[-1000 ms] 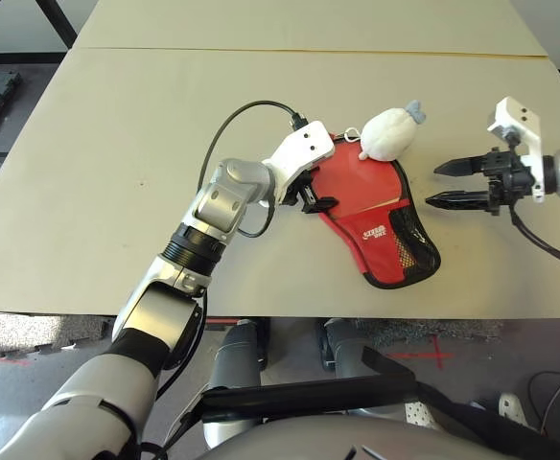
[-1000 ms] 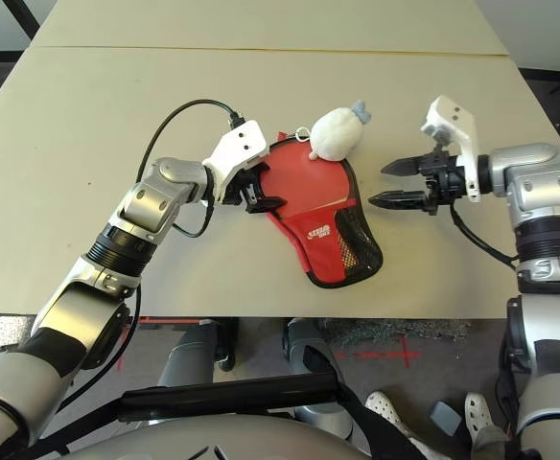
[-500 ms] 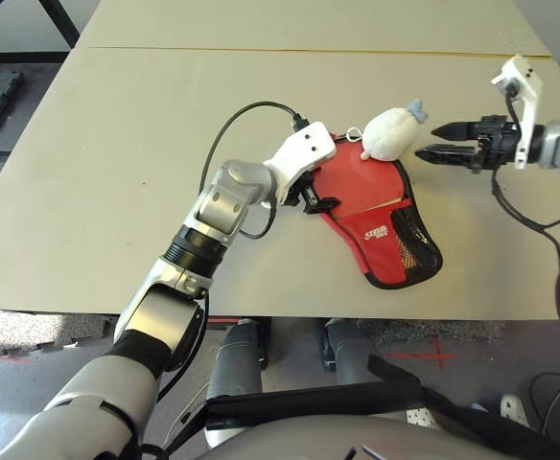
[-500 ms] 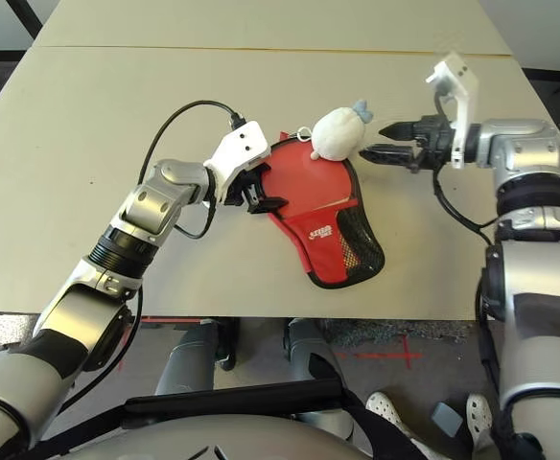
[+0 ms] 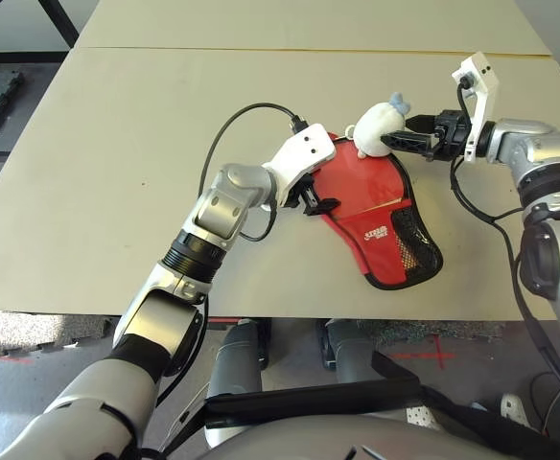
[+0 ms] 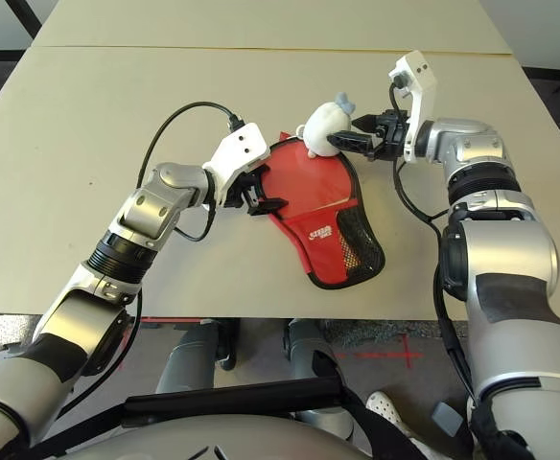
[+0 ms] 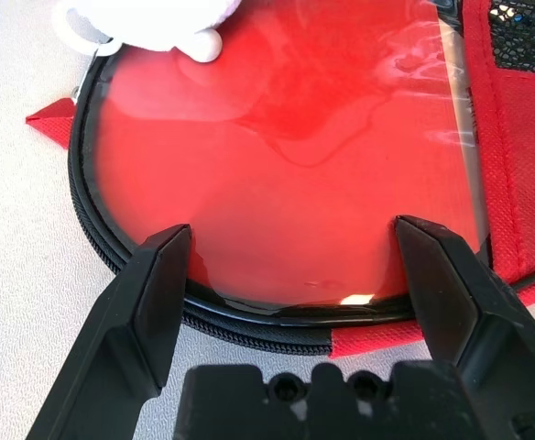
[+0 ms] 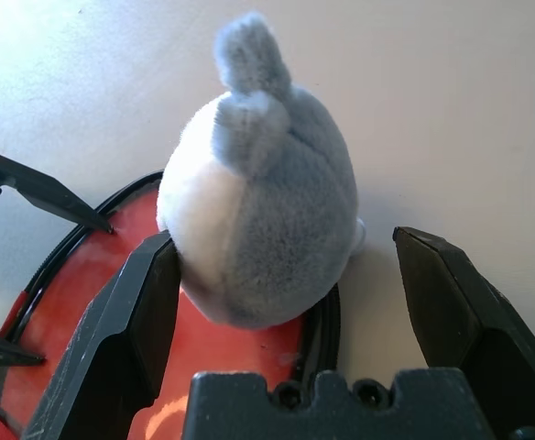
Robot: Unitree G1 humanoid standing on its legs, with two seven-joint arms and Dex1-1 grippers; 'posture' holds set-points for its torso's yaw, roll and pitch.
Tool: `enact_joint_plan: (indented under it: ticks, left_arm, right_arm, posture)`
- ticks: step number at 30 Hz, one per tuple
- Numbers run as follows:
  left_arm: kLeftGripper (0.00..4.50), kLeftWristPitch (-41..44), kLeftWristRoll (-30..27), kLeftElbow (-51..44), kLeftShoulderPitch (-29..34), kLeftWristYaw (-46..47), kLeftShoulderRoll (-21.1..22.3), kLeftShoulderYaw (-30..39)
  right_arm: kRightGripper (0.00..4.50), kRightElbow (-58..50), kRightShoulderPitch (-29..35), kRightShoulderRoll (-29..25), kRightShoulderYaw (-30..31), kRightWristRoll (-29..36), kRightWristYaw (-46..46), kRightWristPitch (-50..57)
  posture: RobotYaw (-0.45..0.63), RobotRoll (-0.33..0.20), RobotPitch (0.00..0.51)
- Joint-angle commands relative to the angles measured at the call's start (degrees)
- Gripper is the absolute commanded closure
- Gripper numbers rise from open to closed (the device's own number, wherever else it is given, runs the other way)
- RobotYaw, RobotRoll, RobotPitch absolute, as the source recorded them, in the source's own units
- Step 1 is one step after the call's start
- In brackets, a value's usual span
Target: Store the ping-pong paddle in its case and zip it.
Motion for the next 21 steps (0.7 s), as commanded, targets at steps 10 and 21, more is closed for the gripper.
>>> enact_joint_plan:
  ticks: [10,21]
  left_arm:
    - [0.0,2.8,0.6,3.2,2.6,-0.2,0.2,-3.3]
    - [0.0,2.4,0.7,3.9,2.3,-0.1,0.1,-3.2]
  right_arm:
    - [0.38,0.9,0.0,2.2,-2.3,-0.4,-1.0,0.6]
    - [3.98,0.3,1.3,1.4,-2.4,-0.7,-1.2,-0.5]
  posture:
    - [-0.03,0.0,0.252]
    - [-0.03,0.0,0.248]
